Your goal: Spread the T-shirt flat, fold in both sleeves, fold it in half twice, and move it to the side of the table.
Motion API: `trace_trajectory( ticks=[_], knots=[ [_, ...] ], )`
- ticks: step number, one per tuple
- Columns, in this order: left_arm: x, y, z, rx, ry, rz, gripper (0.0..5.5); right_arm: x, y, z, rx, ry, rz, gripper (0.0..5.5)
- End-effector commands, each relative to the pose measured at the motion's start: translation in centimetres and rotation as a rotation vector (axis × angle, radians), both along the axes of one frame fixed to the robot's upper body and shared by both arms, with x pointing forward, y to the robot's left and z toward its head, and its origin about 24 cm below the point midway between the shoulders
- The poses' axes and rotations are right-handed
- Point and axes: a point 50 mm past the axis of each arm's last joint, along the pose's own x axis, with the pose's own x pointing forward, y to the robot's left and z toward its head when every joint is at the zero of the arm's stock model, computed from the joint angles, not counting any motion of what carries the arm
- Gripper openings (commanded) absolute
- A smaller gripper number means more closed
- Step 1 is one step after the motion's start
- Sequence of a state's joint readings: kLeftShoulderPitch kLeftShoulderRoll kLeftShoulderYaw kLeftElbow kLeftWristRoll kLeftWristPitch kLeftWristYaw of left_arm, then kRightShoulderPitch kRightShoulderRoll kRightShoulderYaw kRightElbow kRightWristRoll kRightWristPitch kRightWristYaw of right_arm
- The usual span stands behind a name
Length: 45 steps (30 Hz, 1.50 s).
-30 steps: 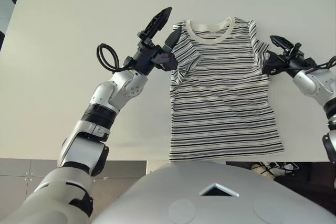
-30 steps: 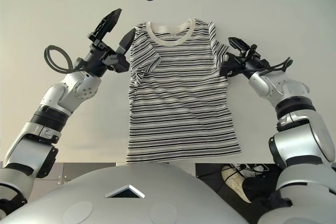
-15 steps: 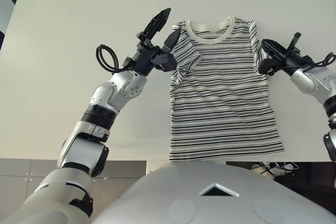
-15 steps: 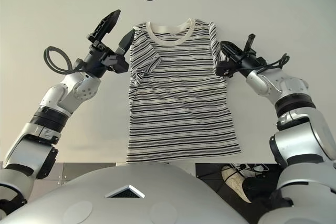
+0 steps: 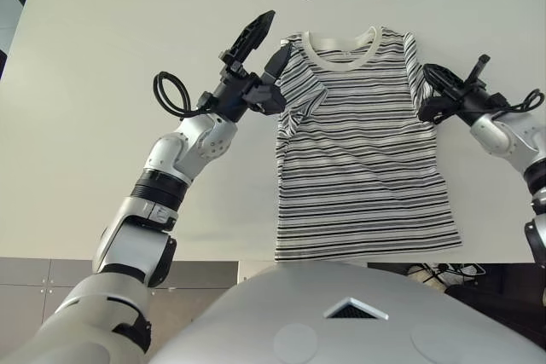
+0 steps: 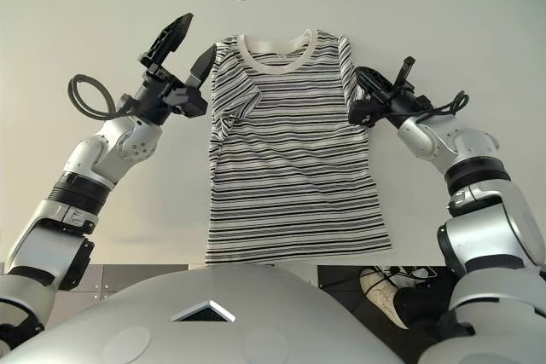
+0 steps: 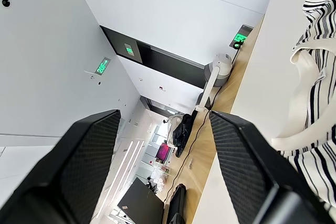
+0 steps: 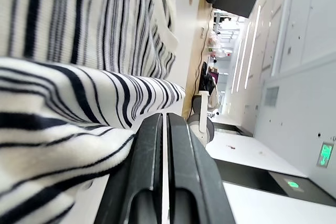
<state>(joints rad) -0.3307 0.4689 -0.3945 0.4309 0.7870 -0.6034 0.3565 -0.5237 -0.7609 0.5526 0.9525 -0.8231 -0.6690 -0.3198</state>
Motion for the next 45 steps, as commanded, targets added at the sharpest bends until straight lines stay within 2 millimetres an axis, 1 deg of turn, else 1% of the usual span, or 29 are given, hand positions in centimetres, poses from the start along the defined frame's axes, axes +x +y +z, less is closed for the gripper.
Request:
trace_trajectory(
  ticks=[1, 3, 5, 9, 13, 15, 18, 21, 24, 26, 28, 31, 35, 41, 45],
  knots=[
    [-0.2, 0.8, -0.4, 0.010, 0.027, 0.016, 3.18, 0.4, -3.3, 3.0, 0.033, -0.111, -0.131, 0.30],
    [-0.4, 1.0, -0.4, 0.010, 0.030, 0.021, 3.18, 0.0, -4.6, 3.7, 0.004, -0.088, -0.160, 0.63],
    [-0.6, 1.2, -0.6, 0.009, 0.034, 0.027, 3.18, -0.4, -5.2, 3.7, -0.028, -0.048, -0.172, 0.99],
    [-0.9, 1.3, -0.7, 0.010, 0.042, 0.029, 3.18, -1.7, -4.4, 2.2, -0.094, 0.135, -0.072, 1.68],
    [-1.0, 1.3, -0.8, 0.016, 0.048, 0.022, 3.18, -2.6, -4.6, 1.9, -0.171, 0.259, -0.026, 2.35],
    [-1.1, 1.2, -0.8, 0.017, 0.050, 0.019, 3.18, -2.5, -4.6, 1.8, -0.211, 0.300, -0.016, 2.78],
    [-1.2, 1.2, -0.8, 0.020, 0.053, 0.015, 3.18, -2.0, -4.5, 1.7, -0.242, 0.325, -0.017, 3.28],
    [-1.4, 1.3, -0.9, 0.027, 0.058, 0.014, 3.18, -2.0, -4.4, 1.5, -0.249, 0.335, -0.016, 3.70],
    [-1.4, 1.4, -0.8, 0.030, 0.060, 0.013, 3.18, -2.1, -4.1, 1.0, -0.263, 0.352, 0.008, 3.70],
    [-1.3, 1.3, -0.7, 0.030, 0.059, 0.010, 3.18, -2.2, -3.0, 0.0, -0.274, 0.376, 0.056, 3.70],
    [-1.2, 1.2, -0.7, 0.030, 0.058, 0.007, 3.18, -1.9, -2.1, -0.6, -0.270, 0.373, 0.081, 3.70],
    [-1.2, 1.0, -0.7, 0.030, 0.059, 0.000, 3.18, -1.4, -1.4, -1.1, -0.255, 0.356, 0.090, 3.70],
    [-1.2, 0.9, -0.7, 0.033, 0.062, -0.005, 3.18, -0.9, -1.1, -1.5, -0.242, 0.324, 0.073, 3.70],
    [-1.3, 1.2, -0.9, 0.035, 0.068, -0.002, 3.18, -0.6, -1.4, -2.2, -0.227, 0.291, 0.017, 3.70],
    [-1.3, 1.1, -0.9, 0.033, 0.069, -0.004, 3.18, -1.1, -0.6, -3.2, -0.256, 0.332, 0.088, 2.93]
  ],
)
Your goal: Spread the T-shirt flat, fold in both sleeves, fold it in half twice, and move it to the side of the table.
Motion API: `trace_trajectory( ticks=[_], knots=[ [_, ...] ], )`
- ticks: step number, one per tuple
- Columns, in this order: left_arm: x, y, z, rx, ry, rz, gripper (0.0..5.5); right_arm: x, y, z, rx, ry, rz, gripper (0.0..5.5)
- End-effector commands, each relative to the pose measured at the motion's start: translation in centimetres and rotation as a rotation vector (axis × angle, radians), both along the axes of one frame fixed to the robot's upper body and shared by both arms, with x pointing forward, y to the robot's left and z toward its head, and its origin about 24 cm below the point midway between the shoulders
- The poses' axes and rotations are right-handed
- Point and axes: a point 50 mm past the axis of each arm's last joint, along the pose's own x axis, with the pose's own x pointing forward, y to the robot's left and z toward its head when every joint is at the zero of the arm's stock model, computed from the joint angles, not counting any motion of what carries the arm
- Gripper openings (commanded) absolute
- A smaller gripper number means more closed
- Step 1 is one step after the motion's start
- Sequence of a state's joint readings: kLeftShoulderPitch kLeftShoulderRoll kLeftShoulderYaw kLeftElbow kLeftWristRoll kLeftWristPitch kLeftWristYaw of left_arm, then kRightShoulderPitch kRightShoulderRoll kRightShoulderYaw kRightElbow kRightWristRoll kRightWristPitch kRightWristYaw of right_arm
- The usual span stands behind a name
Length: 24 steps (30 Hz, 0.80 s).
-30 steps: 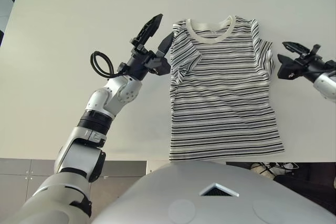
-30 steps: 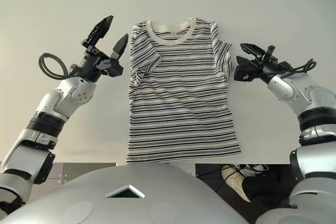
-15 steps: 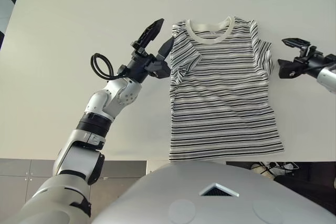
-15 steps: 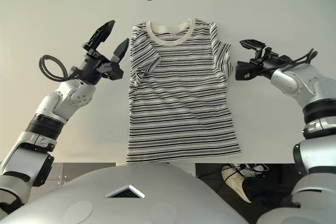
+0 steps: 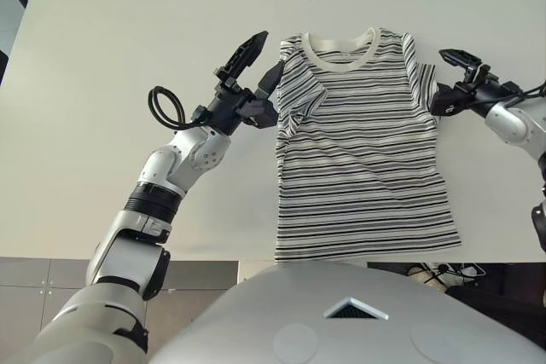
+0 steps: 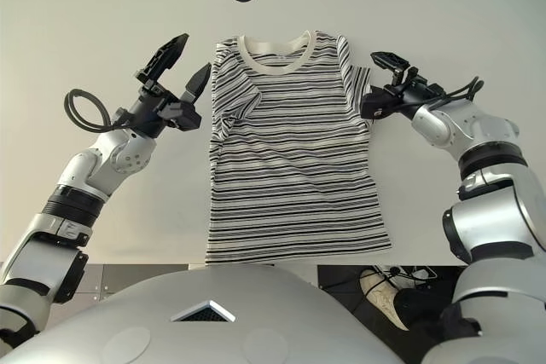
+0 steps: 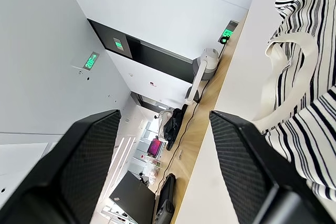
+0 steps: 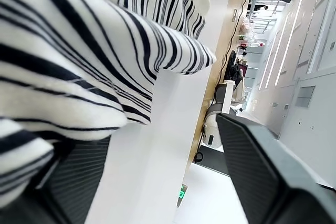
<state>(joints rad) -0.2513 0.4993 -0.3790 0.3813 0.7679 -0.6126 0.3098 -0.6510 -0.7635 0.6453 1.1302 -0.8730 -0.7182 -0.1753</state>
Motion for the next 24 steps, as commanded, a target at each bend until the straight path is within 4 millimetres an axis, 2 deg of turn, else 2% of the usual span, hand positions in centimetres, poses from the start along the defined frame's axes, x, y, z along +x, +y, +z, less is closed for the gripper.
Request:
trace_trajectory(
  ticks=[1, 10, 16, 19, 24],
  knots=[
    [0.1, 0.1, 0.1, 0.013, 0.008, -0.005, 3.18, -2.0, 1.0, -3.1, -0.077, 0.161, 0.095, 2.72],
    [0.2, -0.2, 0.2, 0.011, 0.011, -0.017, 3.18, -2.1, 1.8, -3.0, -0.076, 0.185, 0.184, 1.14],
    [0.2, -0.3, 0.3, 0.011, 0.012, -0.021, 3.18, -2.1, 1.3, -2.8, -0.079, 0.180, 0.159, 0.20],
    [0.1, -0.2, 0.2, 0.012, 0.015, -0.020, 3.18, -2.2, 0.8, -2.7, -0.069, 0.164, 0.133, 0.13],
    [-0.1, 0.1, 0.0, 0.011, 0.018, -0.011, 3.18, -1.4, 0.0, -0.6, 0.018, 0.004, 0.089, 0.13]
  ],
)
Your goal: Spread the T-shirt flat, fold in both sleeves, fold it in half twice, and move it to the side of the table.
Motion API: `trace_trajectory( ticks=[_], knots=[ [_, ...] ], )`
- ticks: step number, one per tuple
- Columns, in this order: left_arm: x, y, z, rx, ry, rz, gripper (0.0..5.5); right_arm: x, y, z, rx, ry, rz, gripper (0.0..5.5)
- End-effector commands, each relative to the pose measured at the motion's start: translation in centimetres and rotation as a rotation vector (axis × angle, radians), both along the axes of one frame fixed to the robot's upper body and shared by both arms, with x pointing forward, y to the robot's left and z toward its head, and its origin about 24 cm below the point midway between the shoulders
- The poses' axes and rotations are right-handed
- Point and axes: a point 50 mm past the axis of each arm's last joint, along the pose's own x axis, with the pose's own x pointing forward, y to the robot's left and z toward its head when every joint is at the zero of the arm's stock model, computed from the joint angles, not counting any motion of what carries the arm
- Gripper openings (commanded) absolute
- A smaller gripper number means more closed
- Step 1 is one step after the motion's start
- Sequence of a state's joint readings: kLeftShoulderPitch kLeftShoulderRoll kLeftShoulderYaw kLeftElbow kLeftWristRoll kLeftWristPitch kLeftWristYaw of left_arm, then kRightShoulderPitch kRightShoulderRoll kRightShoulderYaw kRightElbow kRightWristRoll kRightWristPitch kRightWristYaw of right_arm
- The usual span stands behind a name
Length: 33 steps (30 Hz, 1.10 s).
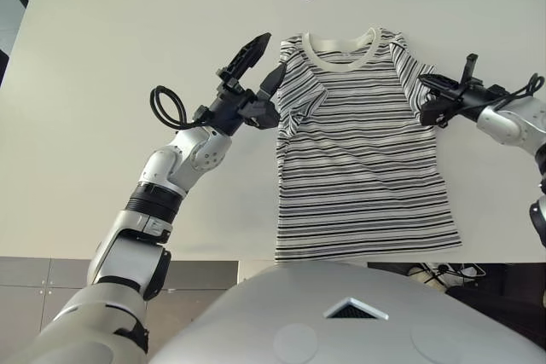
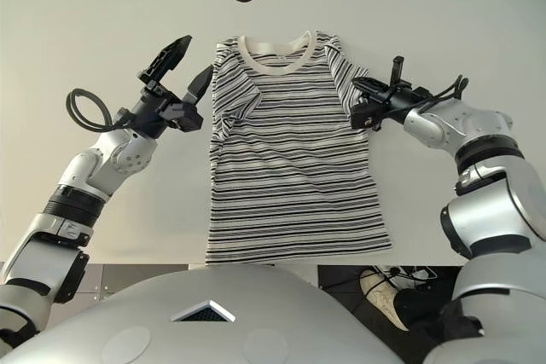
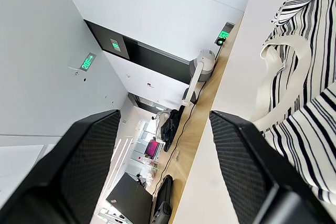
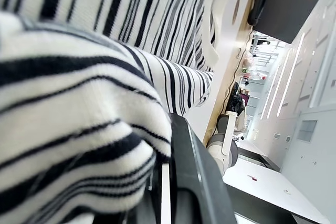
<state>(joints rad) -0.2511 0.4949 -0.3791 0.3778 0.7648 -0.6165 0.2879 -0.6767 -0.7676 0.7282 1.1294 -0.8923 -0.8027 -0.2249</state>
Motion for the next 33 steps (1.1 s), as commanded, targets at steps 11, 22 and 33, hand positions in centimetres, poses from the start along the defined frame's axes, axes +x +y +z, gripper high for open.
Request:
trace_trajectory(
  ticks=[11, 22, 33],
  knots=[
    [-0.6, 0.9, -1.1, 0.027, 0.036, 0.023, 3.18, -0.8, 0.1, 1.9, 0.093, -0.161, 0.036, 0.13],
    [-0.8, 1.1, -1.9, 0.029, 0.061, 0.037, 3.18, -0.9, 3.9, 1.4, 0.087, -0.168, 0.168, 0.13],
    [-1.1, 1.1, -2.0, 0.039, 0.073, 0.028, 3.18, -1.1, 4.5, 1.2, 0.061, -0.127, 0.196, 1.63]
  ],
)
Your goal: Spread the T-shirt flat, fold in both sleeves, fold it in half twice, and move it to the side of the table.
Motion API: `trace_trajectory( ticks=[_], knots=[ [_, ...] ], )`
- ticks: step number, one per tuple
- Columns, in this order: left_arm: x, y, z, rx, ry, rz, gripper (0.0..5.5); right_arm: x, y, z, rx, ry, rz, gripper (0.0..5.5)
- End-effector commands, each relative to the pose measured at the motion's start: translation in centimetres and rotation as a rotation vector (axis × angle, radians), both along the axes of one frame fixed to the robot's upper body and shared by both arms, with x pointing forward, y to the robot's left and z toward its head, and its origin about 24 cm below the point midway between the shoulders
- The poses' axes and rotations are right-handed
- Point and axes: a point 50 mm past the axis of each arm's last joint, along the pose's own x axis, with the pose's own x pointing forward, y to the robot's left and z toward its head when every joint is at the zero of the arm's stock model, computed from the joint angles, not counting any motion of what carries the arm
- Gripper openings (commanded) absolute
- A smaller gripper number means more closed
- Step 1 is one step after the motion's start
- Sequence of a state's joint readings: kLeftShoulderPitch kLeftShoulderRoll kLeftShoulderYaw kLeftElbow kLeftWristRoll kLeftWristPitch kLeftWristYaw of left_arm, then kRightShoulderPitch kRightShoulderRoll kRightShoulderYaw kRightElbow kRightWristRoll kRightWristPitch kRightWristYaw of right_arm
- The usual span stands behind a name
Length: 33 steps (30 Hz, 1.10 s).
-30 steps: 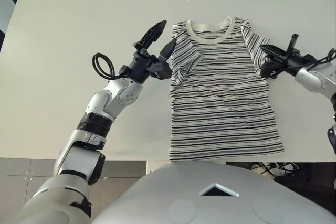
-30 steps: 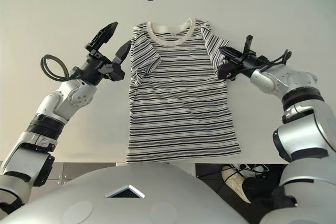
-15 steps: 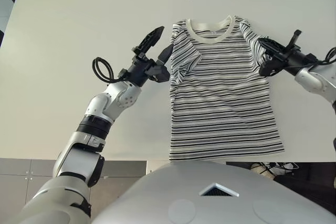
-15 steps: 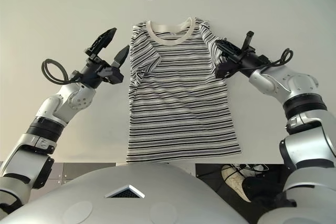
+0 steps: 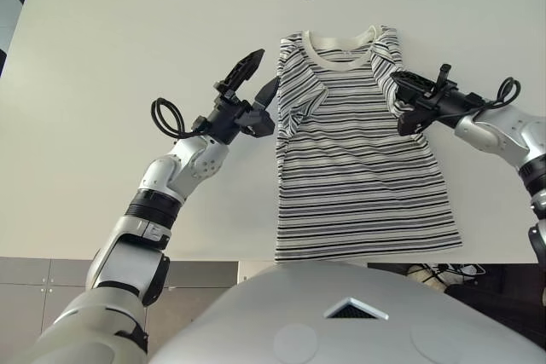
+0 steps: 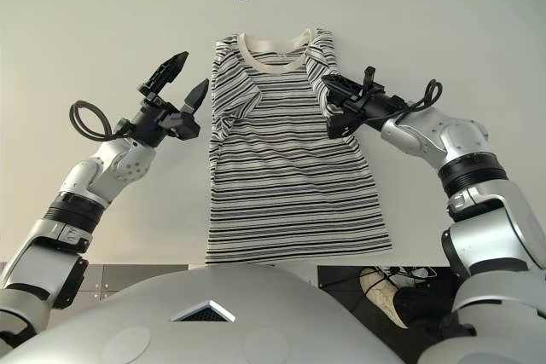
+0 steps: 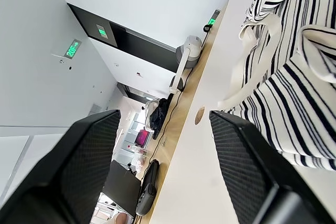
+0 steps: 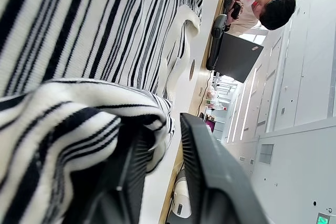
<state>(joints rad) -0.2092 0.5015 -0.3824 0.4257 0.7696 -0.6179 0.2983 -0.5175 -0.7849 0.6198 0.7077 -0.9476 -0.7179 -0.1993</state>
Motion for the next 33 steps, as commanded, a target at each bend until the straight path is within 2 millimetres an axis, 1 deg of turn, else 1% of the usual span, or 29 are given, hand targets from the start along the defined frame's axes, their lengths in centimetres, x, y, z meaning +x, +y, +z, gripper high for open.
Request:
trace_trajectory(
  ticks=[1, 6, 8, 11, 14, 17, 19, 20, 22, 23, 24, 25, 26, 28, 29, 30, 32, 33],
  knots=[
    [-0.2, 0.2, -0.1, 0.019, 0.002, -0.007, 3.18, 0.0, -0.1, 0.6, 0.001, -0.003, 0.009, 1.83],
    [-0.3, 0.3, -0.1, 0.018, 0.001, -0.003, 3.18, -0.1, -0.2, 1.6, 0.042, -0.042, 0.016, 2.61],
    [-0.3, 0.3, -0.1, 0.015, 0.001, 0.000, 3.18, 0.1, 0.6, 2.1, 0.067, -0.073, 0.048, 2.94],
    [-0.2, 0.1, -0.1, 0.010, 0.000, -0.001, 3.18, 0.4, 1.8, 2.7, 0.060, -0.095, 0.093, 3.45],
    [-0.1, 0.0, -0.1, 0.009, 0.000, -0.001, 3.18, 0.2, 3.3, 2.4, 0.041, -0.068, 0.159, 3.96],
    [0.0, 0.1, 0.0, 0.007, -0.001, 0.003, 3.18, -0.4, 4.8, 1.4, 0.041, -0.035, 0.206, 4.47],
    [0.1, 0.2, 0.0, 0.008, -0.002, 0.005, 3.18, -0.7, 5.2, 1.1, 0.049, -0.026, 0.217, 4.78],
    [0.1, 0.5, 0.0, 0.012, -0.002, 0.008, 3.18, -0.8, 4.9, 1.3, 0.060, -0.033, 0.202, 4.91],
    [-0.4, 1.3, 0.3, 0.017, 0.000, -0.008, 3.18, -1.2, 2.7, 2.5, 0.106, -0.068, 0.127, 5.28],
    [-1.0, 1.7, 0.6, 0.004, 0.010, -0.041, 3.18, -1.8, 1.3, 3.2, 0.141, -0.084, 0.079, 5.48],
    [-2.0, 2.1, 1.0, -0.010, 0.027, -0.095, 3.18, -2.7, -0.4, 4.1, 0.189, -0.106, 0.026, 5.48],
    [-3.2, 2.6, 1.7, -0.045, 0.061, -0.146, 3.18, -3.8, -2.3, 5.5, 0.259, -0.132, -0.034, 5.48],
    [-4.2, 3.0, 2.4, -0.068, 0.085, -0.184, 3.18, -4.7, -3.6, 6.8, 0.319, -0.154, -0.075, 5.48],
    [-5.5, 3.7, 3.5, -0.085, 0.140, -0.230, 3.18, -6.3, -5.2, 8.5, 0.406, -0.157, -0.139, 5.48],
    [-6.4, 3.9, 3.9, -0.070, 0.197, -0.262, 3.18, -7.2, -6.2, 8.8, 0.426, -0.121, -0.183, 5.48],
    [-7.4, 4.0, 3.8, -0.025, 0.280, -0.303, 3.18, -8.3, -7.0, 8.2, 0.396, -0.036, -0.223, 5.48],
    [-9.1, 4.2, 3.2, 0.072, 0.424, -0.363, 3.18, -10.3, -8.1, 6.3, 0.277, 0.144, -0.268, 5.48],
    [-10.0, 4.3, 2.5, 0.146, 0.497, -0.389, 3.18, -11.7, -8.7, 5.0, 0.182, 0.264, -0.277, 5.48]
  ],
)
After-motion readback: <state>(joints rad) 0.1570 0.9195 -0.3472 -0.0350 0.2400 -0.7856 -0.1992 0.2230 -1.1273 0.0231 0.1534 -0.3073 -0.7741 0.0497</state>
